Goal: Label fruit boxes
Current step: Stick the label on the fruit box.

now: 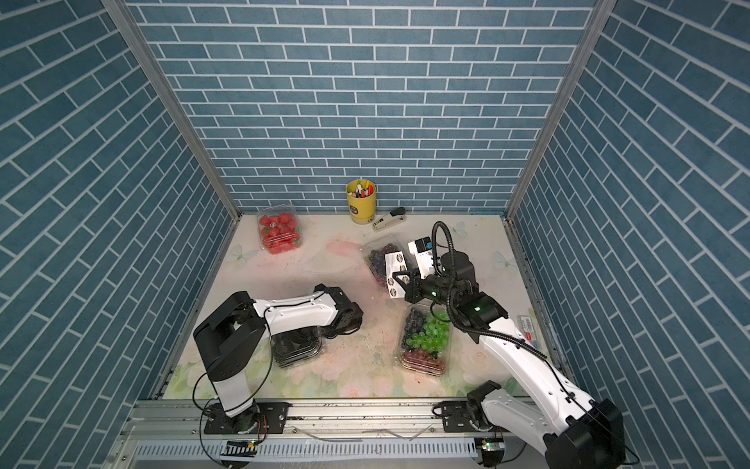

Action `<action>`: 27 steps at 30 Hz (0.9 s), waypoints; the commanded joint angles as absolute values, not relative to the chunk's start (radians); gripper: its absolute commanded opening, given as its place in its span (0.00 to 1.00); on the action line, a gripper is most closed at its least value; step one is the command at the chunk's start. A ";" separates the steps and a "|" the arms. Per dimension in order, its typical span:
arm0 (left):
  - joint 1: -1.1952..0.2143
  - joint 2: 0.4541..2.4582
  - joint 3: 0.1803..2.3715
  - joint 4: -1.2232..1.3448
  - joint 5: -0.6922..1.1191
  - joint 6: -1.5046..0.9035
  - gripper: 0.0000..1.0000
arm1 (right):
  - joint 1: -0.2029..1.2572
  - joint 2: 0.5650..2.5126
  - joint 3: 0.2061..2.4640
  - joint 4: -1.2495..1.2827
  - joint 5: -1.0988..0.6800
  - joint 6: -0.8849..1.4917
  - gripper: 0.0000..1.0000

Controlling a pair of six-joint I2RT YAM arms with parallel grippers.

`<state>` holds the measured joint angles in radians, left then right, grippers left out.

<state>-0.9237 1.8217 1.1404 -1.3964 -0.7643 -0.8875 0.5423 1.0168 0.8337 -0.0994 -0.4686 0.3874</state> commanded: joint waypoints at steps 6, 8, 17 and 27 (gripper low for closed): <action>-0.932 1.706 1.134 -1.302 -0.655 -0.834 0.30 | 0.540 1.019 0.807 -0.072 -0.482 0.385 0.01; -0.931 1.669 1.135 -1.282 -0.635 -0.820 0.38 | 0.540 1.020 0.807 -0.072 -0.483 0.387 0.01; -0.920 1.615 1.121 -1.227 -0.568 -0.782 0.41 | 0.541 1.019 0.805 -0.070 -0.483 0.387 0.03; -0.876 1.563 1.057 -1.136 -0.464 -0.752 0.40 | 0.540 1.022 0.804 -0.069 -0.483 0.388 0.06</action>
